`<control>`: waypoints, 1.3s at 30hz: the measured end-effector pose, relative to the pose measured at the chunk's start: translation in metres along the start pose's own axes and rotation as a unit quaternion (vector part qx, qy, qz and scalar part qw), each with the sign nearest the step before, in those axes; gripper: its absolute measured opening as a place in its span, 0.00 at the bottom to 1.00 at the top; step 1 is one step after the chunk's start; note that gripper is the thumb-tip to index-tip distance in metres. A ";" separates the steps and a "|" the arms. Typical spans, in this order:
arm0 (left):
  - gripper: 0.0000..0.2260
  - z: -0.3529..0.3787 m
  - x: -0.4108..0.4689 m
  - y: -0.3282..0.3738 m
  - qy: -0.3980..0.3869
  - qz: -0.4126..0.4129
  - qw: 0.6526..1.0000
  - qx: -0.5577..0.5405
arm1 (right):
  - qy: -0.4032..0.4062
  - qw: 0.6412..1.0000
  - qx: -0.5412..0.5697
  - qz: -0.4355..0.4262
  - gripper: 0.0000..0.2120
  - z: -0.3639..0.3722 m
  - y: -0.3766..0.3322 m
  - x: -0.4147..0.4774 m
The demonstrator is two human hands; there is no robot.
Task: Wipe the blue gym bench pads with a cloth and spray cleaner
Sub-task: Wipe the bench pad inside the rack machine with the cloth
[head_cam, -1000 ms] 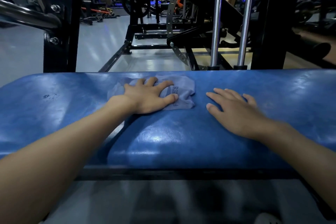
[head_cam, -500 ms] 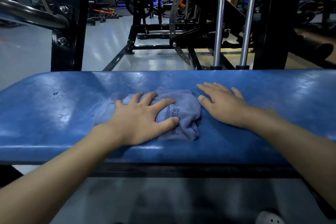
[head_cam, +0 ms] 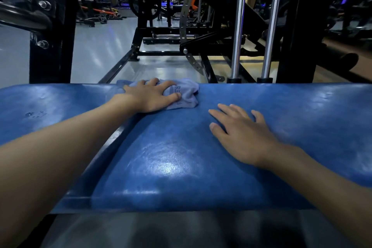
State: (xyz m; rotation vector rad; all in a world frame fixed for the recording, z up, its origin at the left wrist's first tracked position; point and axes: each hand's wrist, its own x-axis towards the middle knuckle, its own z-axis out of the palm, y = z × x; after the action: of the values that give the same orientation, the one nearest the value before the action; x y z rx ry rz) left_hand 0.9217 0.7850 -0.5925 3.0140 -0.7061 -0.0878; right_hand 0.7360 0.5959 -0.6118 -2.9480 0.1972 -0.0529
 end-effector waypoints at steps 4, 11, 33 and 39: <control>0.32 0.006 -0.025 -0.001 0.007 0.007 1.000 0.012 | 0.004 1.000 0.002 -0.002 0.24 -0.001 0.000 -0.001; 0.31 0.016 -0.120 0.006 0.044 0.029 0.999 0.014 | 0.009 1.000 0.017 0.007 0.24 -0.003 0.000 -0.003; 0.32 0.002 -0.030 -0.026 0.000 0.007 1.000 0.004 | -0.018 1.000 -0.014 -0.004 0.25 0.001 -0.027 0.008; 0.36 -0.003 0.005 -0.029 -0.008 0.000 1.000 0.007 | -0.012 1.000 -0.004 0.004 0.25 -0.001 -0.028 0.007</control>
State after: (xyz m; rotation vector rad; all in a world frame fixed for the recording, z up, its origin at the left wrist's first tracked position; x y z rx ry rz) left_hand 0.9389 0.8090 -0.5916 3.0300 -0.7106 -0.1090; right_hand 0.7469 0.6222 -0.6058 -2.9548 0.2054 -0.0154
